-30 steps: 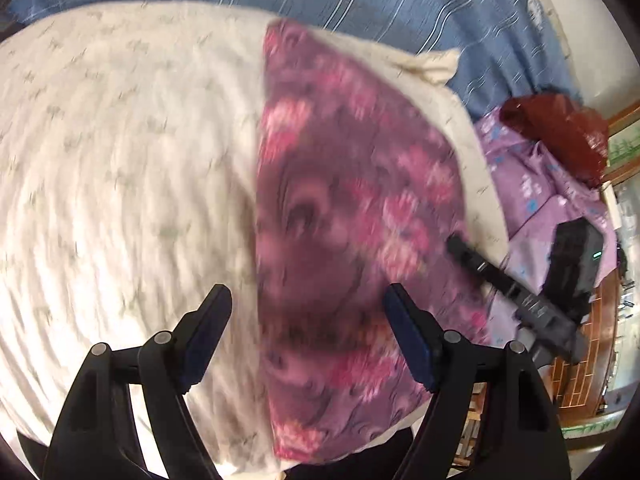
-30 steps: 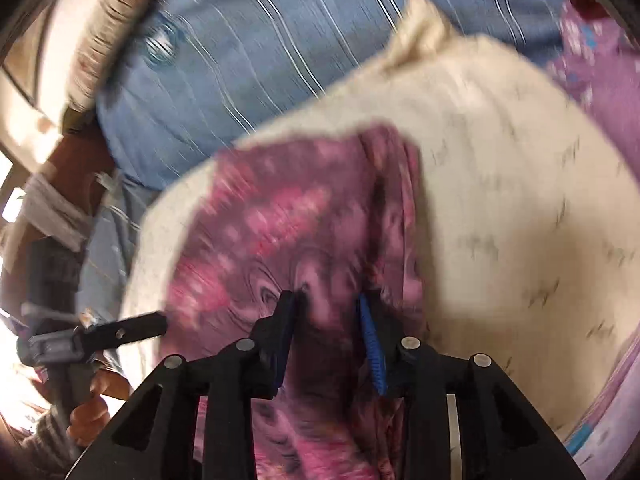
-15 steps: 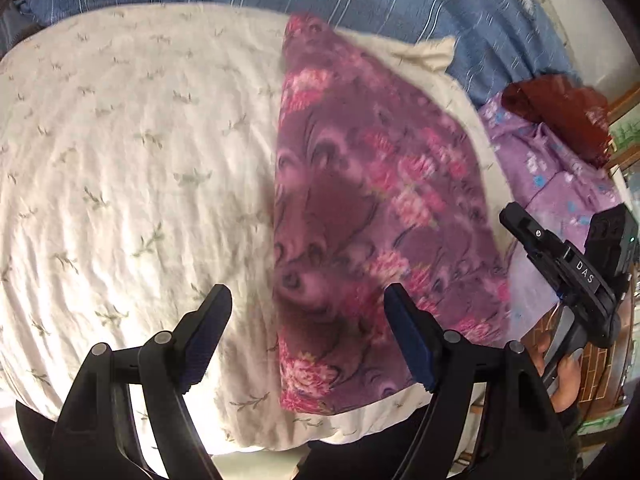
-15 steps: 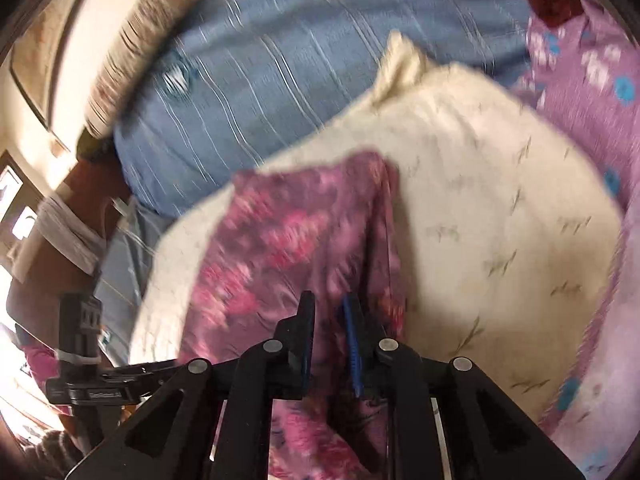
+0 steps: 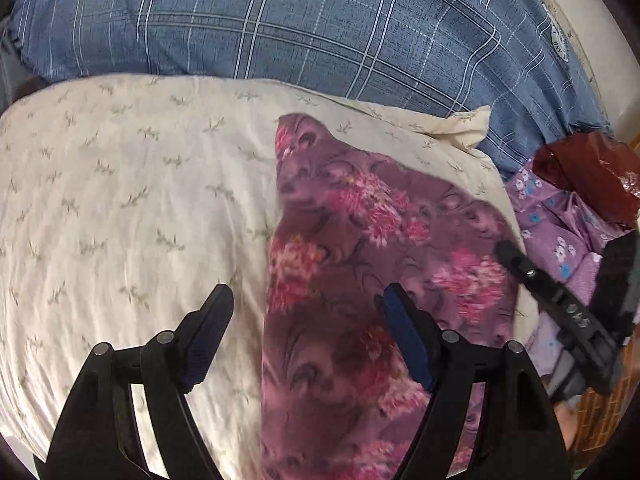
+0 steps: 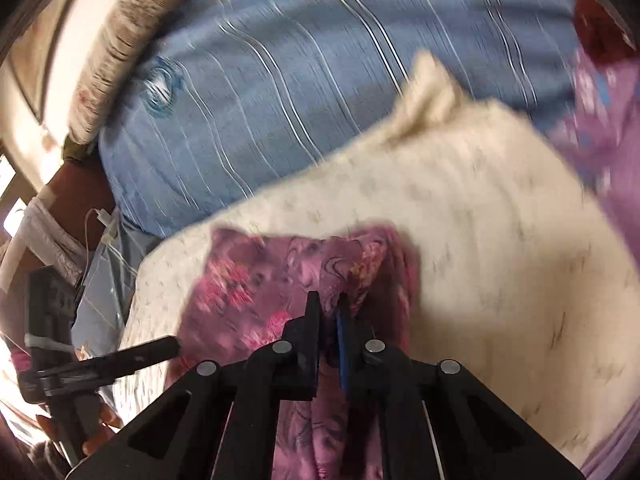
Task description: Fold small clothes
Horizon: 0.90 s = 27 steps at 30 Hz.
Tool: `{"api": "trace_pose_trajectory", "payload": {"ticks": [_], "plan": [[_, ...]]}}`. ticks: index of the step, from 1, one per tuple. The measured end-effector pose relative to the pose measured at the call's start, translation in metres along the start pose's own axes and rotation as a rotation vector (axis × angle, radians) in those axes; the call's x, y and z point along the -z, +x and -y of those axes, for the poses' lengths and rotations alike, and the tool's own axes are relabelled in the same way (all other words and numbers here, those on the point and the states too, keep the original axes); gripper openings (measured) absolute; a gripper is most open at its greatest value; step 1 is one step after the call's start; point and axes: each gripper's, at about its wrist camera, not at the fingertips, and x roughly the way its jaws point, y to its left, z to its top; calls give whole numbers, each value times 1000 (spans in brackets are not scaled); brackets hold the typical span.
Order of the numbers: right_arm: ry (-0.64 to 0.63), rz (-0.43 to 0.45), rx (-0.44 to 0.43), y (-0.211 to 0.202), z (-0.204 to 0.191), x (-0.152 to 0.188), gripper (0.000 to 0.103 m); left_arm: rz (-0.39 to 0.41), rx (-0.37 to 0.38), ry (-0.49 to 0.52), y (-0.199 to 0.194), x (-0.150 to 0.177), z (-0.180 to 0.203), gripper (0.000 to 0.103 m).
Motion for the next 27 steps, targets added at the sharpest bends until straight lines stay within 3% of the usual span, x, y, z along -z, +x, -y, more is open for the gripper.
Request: {"api": "trace_pose_trajectory", "payload": {"ticks": [1, 2, 5, 7, 9, 15, 17, 20, 22, 25, 27], "plan": [[1, 15, 1, -1, 1, -4, 6, -9, -10, 8, 8, -3, 2, 63], [4, 1, 13, 5, 5, -7, 6, -27, -5, 8, 16, -5, 4, 61], [22, -111, 94, 36, 24, -1, 7, -60, 12, -21, 27, -4, 1, 60], [56, -112, 78, 41, 32, 2, 7, -51, 4, -15, 26, -3, 1, 60], [88, -88, 43, 33, 33, 1, 14, -44, -7, -8, 23, -1, 2, 60], [96, -71, 45, -1, 25, 10, 17, -49, -11, -24, 6, 7, 0, 60], [103, -70, 45, -18, 23, 20, 28, -69, 21, -42, -5, 16, -7, 60], [109, -86, 27, -41, 21, 42, 35, -121, 83, -71, -22, 40, -22, 60], [114, -109, -7, -54, 21, 62, 36, -145, 93, -69, -29, 60, -27, 61], [130, -148, -47, -57, 21, 90, 45, -164, 87, -47, -31, 87, -25, 61], [93, -184, -23, -50, 17, 102, 32, -176, 59, -24, -28, 98, -20, 61]]}}
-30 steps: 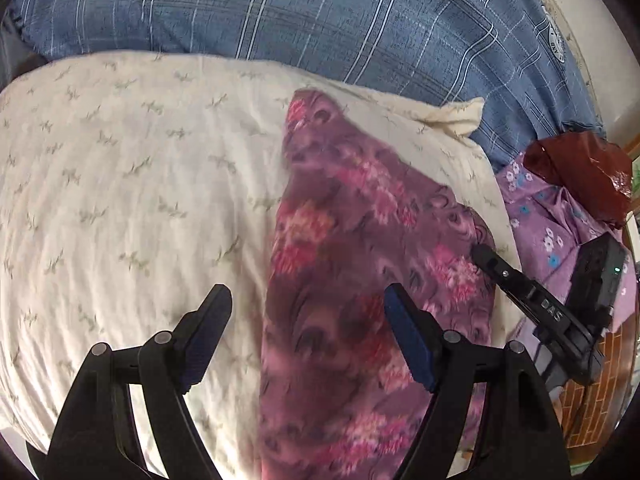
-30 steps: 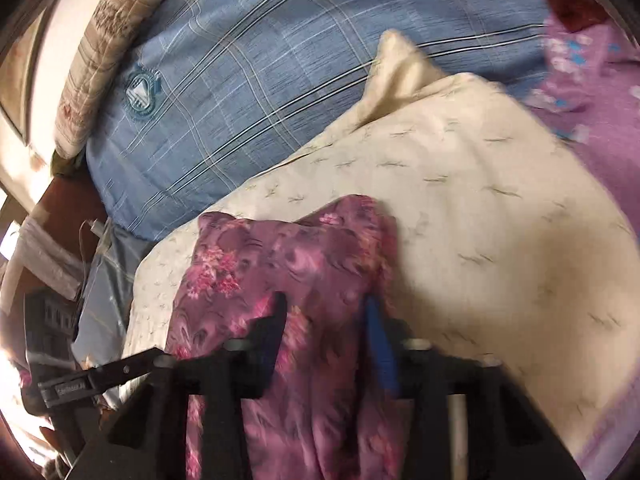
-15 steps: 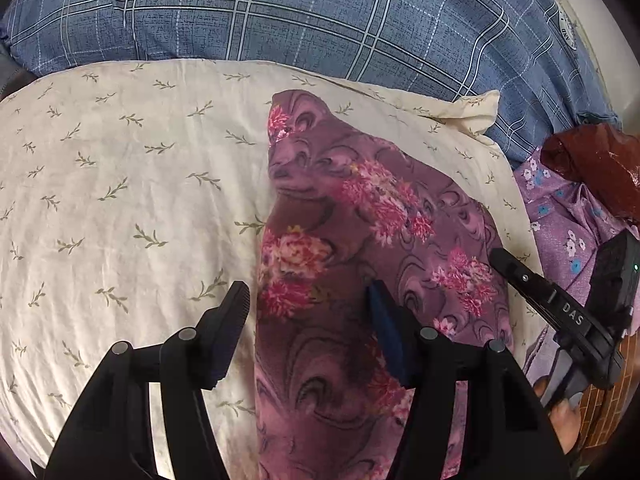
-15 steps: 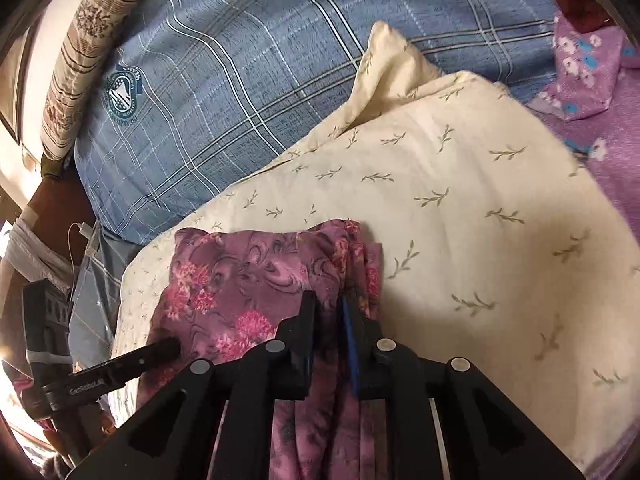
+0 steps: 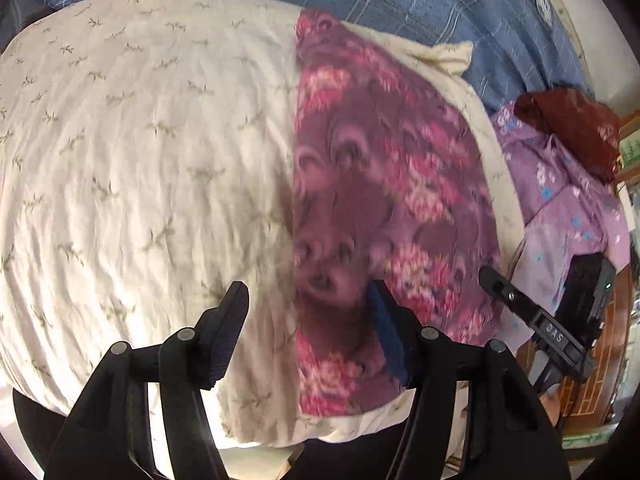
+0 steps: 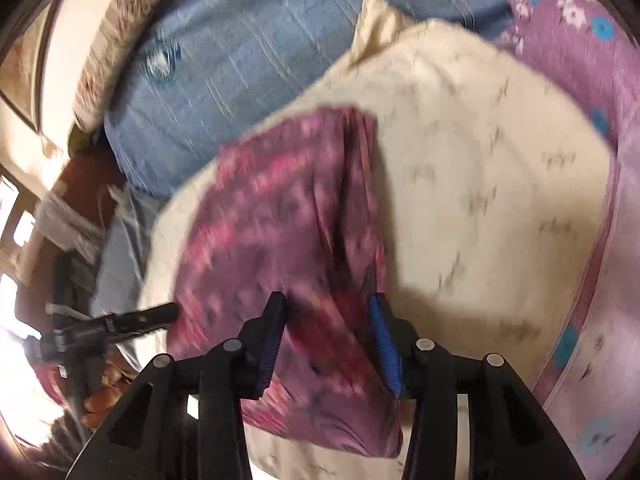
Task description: Fold small clothes
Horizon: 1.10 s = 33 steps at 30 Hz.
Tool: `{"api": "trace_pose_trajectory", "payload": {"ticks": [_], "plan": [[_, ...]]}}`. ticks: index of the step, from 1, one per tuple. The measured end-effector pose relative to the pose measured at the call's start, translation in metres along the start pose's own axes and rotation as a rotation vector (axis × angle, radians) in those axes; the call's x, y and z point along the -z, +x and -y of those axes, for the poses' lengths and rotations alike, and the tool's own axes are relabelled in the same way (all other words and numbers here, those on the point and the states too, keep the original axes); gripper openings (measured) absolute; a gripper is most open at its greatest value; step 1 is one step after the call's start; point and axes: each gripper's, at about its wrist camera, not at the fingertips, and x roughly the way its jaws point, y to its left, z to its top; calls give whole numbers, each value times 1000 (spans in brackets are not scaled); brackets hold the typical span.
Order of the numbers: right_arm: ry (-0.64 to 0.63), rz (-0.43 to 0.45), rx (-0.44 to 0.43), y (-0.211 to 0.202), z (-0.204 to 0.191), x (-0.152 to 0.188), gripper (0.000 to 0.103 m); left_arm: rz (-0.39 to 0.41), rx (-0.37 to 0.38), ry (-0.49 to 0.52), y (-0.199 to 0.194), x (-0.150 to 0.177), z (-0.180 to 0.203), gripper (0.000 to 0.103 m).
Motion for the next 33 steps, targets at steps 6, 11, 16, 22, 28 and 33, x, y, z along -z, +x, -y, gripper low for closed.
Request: {"api": "trace_pose_trajectory", "payload": {"ticks": [6, 11, 16, 22, 28, 33], "plan": [[-69, 87, 126, -14, -3, 6, 6, -11, -69, 58, 14, 13, 8, 63], [29, 74, 108, -19, 23, 9, 10, 41, 14, 49, -15, -6, 1, 63], [90, 161, -71, -33, 21, -23, 70, 42, 72, -3, -15, -38, -7, 66], [74, 83, -112, 22, 17, -48, 70, -38, 150, -2, 20, -60, -4, 66], [-18, 12, -294, 52, 12, -40, 59, -70, 249, -20, 50, -73, 0, 71], [0, 4, -182, 52, 4, -40, 49, 1, 161, 27, 47, -76, 19, 43]]}}
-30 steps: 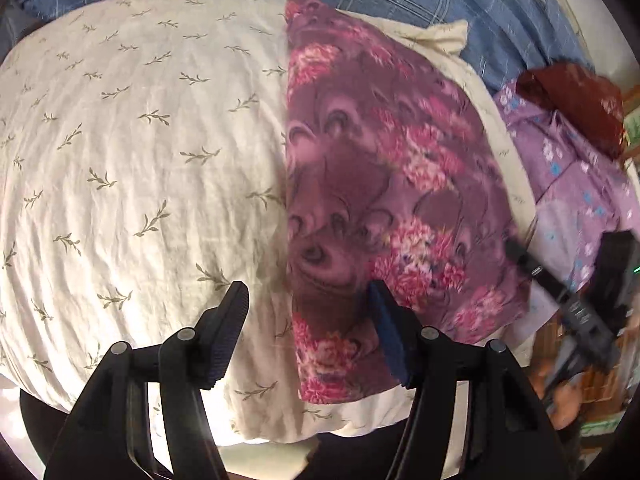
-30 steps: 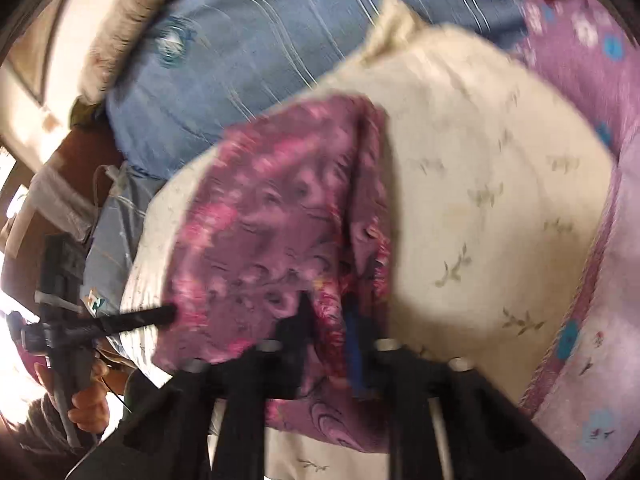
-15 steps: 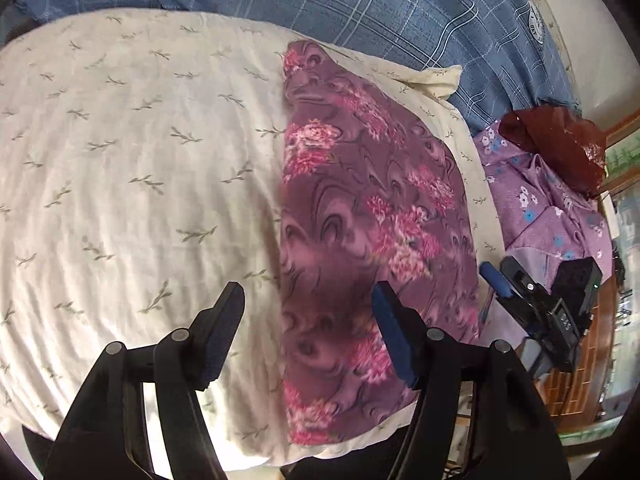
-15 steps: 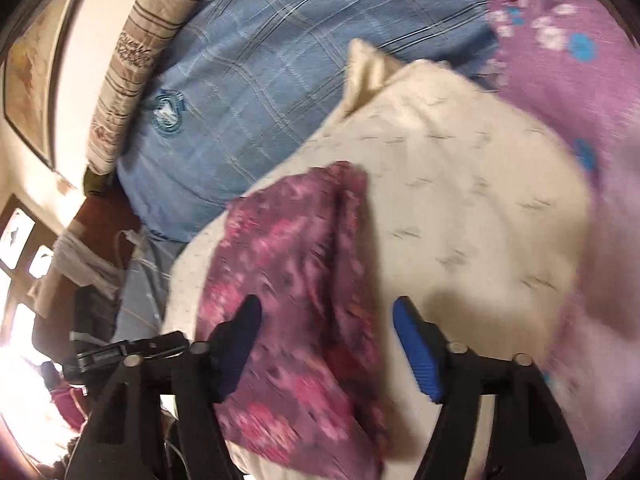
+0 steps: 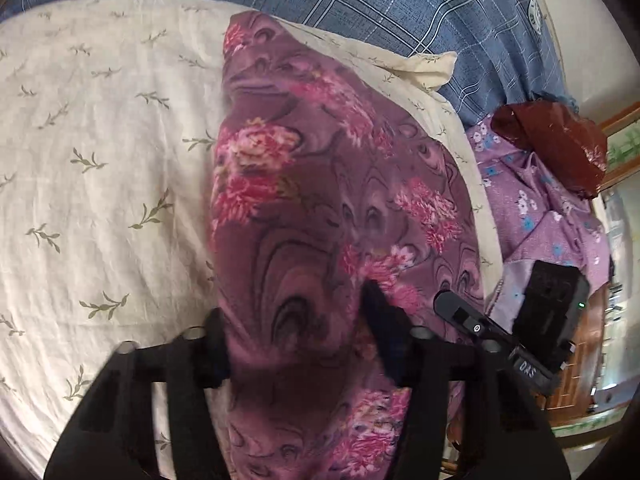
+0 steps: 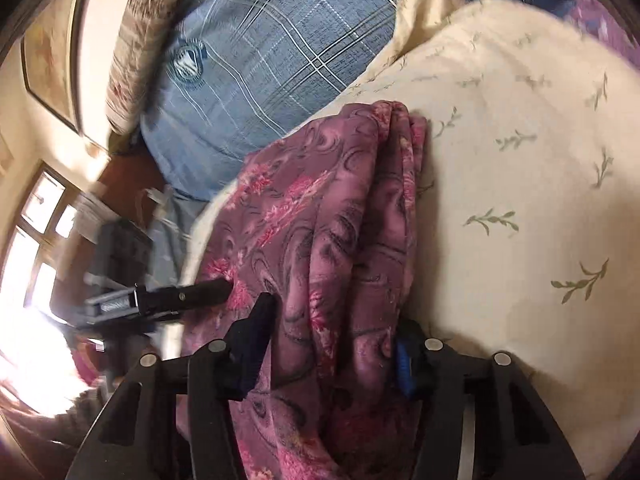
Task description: Fold small clothes
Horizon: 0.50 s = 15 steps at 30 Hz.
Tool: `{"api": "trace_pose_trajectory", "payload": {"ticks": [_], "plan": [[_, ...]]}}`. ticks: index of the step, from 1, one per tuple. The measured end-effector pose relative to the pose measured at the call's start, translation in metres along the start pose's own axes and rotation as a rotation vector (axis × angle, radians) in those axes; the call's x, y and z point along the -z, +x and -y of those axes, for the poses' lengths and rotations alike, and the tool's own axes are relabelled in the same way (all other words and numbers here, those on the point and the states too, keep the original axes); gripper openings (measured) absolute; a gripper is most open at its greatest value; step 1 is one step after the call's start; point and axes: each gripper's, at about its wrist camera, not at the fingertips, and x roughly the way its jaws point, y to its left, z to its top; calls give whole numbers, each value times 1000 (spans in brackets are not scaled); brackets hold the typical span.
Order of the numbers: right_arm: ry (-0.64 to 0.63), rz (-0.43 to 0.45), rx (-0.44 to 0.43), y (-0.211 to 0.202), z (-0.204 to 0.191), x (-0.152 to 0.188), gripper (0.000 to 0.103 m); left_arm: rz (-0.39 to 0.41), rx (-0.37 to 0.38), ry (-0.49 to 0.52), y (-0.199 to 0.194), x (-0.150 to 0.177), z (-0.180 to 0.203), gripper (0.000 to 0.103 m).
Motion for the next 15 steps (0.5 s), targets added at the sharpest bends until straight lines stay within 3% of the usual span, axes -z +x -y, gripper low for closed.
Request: {"api": "trace_pose_trajectory", "payload": {"ticks": [1, 2, 5, 8, 15], "plan": [[-21, -2, 36, -1, -8, 1, 42, 17, -12, 10, -5, 0, 2, 28], [-29, -2, 44, -2, -15, 1, 35, 29, -5, 19, -11, 1, 4, 23], [20, 11, -34, -13, -29, -1, 31, 76, 13, 25, -36, 3, 3, 22], [14, 2, -52, -9, -55, -4, 31, 144, -17, 53, -65, 1, -6, 22], [-51, 30, -139, 37, -140, -23, 31, 295, -86, 28, -138, -20, -66, 25]]}}
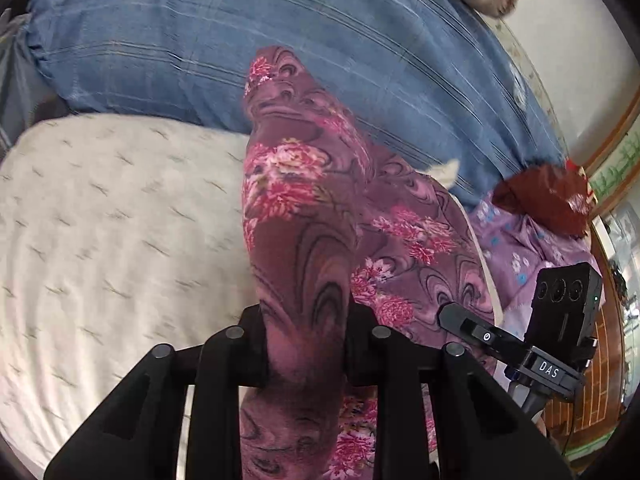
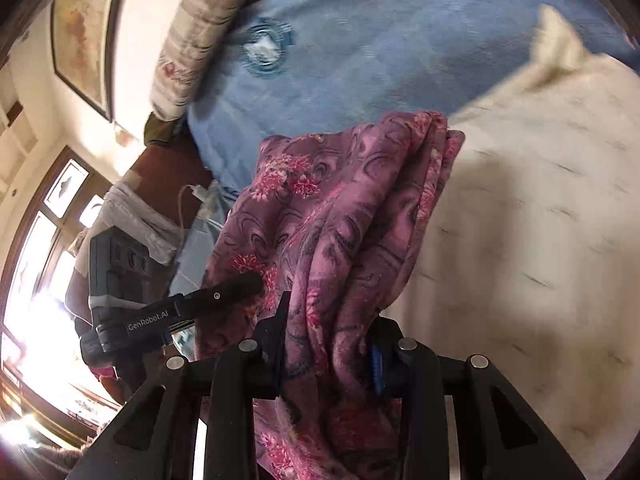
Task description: Fold small clothes
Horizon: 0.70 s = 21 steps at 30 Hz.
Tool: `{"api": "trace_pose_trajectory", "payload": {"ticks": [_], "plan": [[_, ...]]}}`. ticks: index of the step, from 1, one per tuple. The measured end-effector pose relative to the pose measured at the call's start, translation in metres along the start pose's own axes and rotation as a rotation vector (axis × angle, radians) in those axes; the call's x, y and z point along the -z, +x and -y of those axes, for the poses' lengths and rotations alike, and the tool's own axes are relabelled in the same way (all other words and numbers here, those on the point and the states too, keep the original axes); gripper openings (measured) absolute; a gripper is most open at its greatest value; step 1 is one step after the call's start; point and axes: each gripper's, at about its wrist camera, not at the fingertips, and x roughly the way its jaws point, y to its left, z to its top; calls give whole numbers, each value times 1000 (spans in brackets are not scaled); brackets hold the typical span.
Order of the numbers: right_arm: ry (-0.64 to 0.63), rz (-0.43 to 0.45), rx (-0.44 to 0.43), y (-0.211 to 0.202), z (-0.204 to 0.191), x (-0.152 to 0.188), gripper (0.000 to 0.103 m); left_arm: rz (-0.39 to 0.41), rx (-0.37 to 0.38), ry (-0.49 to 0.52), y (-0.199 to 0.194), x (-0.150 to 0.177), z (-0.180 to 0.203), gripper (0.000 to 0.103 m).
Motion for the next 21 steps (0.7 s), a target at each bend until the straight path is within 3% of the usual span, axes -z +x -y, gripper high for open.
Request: {"api": "trace_pose_trajectory", "payload": {"ticks": [2, 4, 6, 7, 8, 9, 10, 13, 18, 21], "plan": [[-23, 1, 16, 24, -17, -3, 32, 3, -90, 34, 4, -7, -19, 31], [-69, -17, 90, 52, -26, -4, 34, -15, -221, 77, 24, -6, -37, 39], [-123, -62, 233, 86, -26, 1, 35, -72, -327, 87, 51, 0, -57, 44], [-153, -104, 339, 107, -20, 8, 38, -90, -347, 80, 63, 5, -67, 59], [-170, -116, 377, 116, -15, 11, 45, -69, -335, 71, 65, 8, -74, 66], [-172, -97, 370, 118, -9, 15, 47, -24, -327, 55, 62, 12, -80, 76], [-148, -72, 352, 114, -4, 16, 48, -12, -326, 48, 62, 13, -82, 80], [-122, -81, 332, 110, -2, 15, 49, -5, -278, 5, 63, 13, -85, 79], [-162, -82, 416, 91, -22, 19, 53, 6, -259, -21, 37, 24, -85, 79], [-164, -67, 470, 75, -31, 29, 64, 3, -280, 5, 19, 41, -75, 79]]}}
